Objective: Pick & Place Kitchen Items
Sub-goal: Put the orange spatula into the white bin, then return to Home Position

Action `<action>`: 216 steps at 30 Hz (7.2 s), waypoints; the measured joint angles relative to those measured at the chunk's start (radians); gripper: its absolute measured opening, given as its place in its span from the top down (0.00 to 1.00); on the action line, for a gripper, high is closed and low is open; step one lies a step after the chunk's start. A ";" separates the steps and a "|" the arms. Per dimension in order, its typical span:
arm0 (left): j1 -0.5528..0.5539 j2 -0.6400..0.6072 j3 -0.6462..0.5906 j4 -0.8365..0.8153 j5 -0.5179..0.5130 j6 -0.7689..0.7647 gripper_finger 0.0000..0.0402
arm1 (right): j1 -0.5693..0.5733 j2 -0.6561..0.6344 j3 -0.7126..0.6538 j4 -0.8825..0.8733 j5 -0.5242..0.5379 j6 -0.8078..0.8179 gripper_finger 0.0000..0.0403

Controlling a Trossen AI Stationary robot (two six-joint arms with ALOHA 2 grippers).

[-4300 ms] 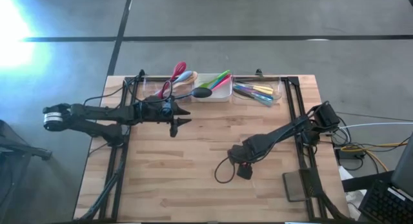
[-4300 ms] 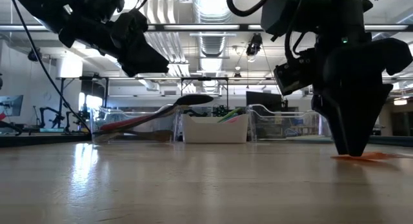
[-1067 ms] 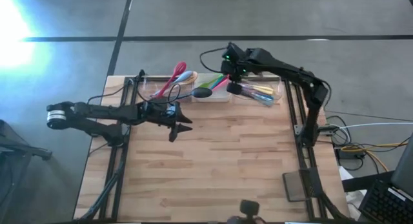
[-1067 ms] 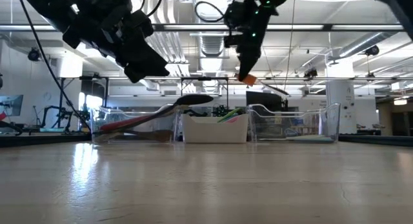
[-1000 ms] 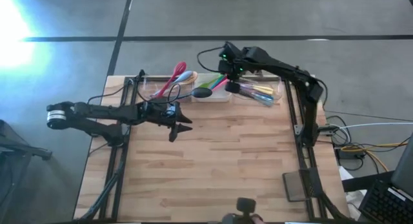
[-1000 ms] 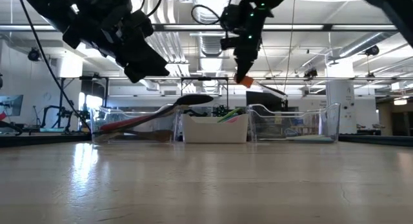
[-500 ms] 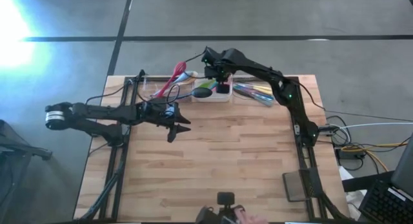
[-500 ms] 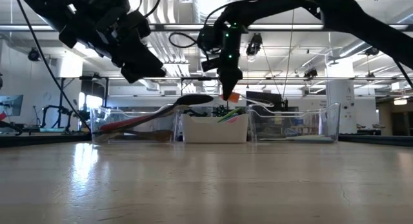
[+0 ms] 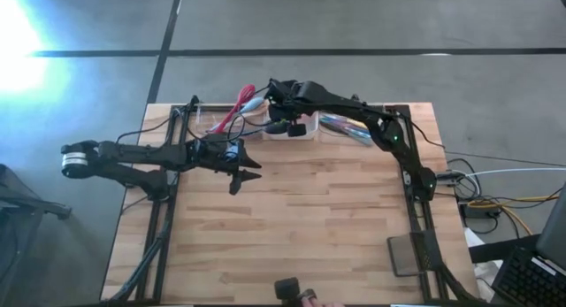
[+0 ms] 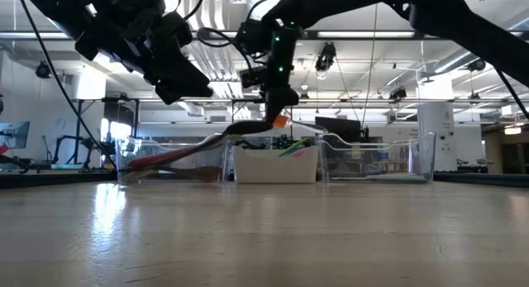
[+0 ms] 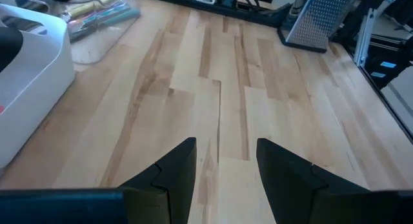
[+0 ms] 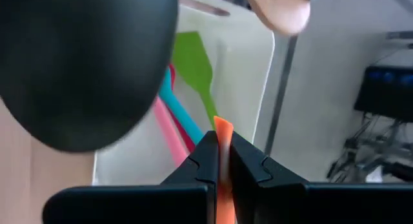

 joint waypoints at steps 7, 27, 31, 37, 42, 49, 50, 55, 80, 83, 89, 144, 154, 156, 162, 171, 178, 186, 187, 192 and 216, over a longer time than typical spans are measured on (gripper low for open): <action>0.000 0.000 0.000 -0.004 0.000 -0.002 0.58 | 0.020 0.009 -0.051 0.042 0.146 -0.053 0.98; 0.000 0.000 0.000 -0.005 0.001 0.001 0.58 | 0.048 0.021 -0.135 0.196 0.088 -0.121 0.98; 0.000 0.000 0.000 -0.005 0.001 0.001 0.58 | 0.048 0.021 -0.135 0.207 0.055 -0.114 0.98; 0.000 0.000 0.000 -0.007 0.001 0.001 0.58 | 0.048 0.021 -0.138 0.244 0.016 -0.098 0.98; 0.000 0.000 0.000 -0.013 0.001 0.001 0.58 | 0.047 0.021 -0.140 0.251 0.015 -0.102 0.98; 0.000 0.000 0.000 -0.014 0.002 0.001 0.58 | 0.047 0.021 -0.140 0.253 0.015 -0.100 0.93; 0.000 0.000 0.000 -0.015 0.002 0.001 0.58 | 0.047 0.021 -0.140 0.254 0.017 -0.099 0.91; 0.000 0.000 0.000 -0.018 0.002 0.001 0.58 | 0.047 0.021 -0.140 0.261 0.020 -0.098 0.81; 0.001 -0.055 0.006 -0.030 0.001 0.043 0.58 | 0.068 -0.095 -0.104 0.258 0.124 0.027 0.62; 0.002 -0.098 0.028 -0.031 -0.007 0.106 0.58 | 0.068 -0.149 -0.104 0.246 0.076 0.083 0.64; 0.001 -0.242 0.127 -0.184 -0.139 0.258 0.58 | 0.076 -0.276 -0.104 0.118 -0.001 0.234 0.71; 0.003 -1.053 -0.487 -0.178 -0.107 0.230 0.97 | 0.298 -1.748 -2.007 1.151 -0.315 0.764 0.98; 0.001 -1.035 -0.526 -0.112 -0.128 0.229 0.97 | 0.298 -1.744 -2.150 1.152 -0.292 0.763 0.98; 0.000 -1.050 -0.526 -0.113 -0.130 0.229 0.97 | 0.298 -1.756 -2.187 1.151 -0.292 0.762 0.98; -0.002 -1.090 -0.526 -0.112 -0.129 0.229 0.97 | 0.299 -1.852 -2.290 1.174 -0.316 0.753 0.98; -0.030 -1.089 -0.527 -0.112 -0.130 0.229 0.97 | 0.302 -2.085 -2.294 1.180 -0.317 0.736 0.98; -0.032 -1.089 -0.527 -0.113 -0.131 0.229 0.97 | 0.302 -2.319 -2.293 1.179 -0.317 0.736 0.98; -0.034 -1.089 -0.528 -0.113 -0.131 0.229 0.97 | 0.304 -2.320 -2.294 1.173 -0.318 0.735 0.98; -0.034 -1.089 -0.528 -0.113 -0.131 0.229 0.97 | 0.303 -2.320 -2.294 1.168 -0.317 0.735 0.98; -0.033 -1.089 -0.528 -0.113 -0.131 0.229 0.97 | 0.305 -2.320 -2.294 1.166 -0.317 0.735 0.98; -0.033 -1.088 -0.528 -0.113 -0.130 0.229 0.97 | 0.304 -2.310 -2.294 1.167 -0.317 0.735 0.98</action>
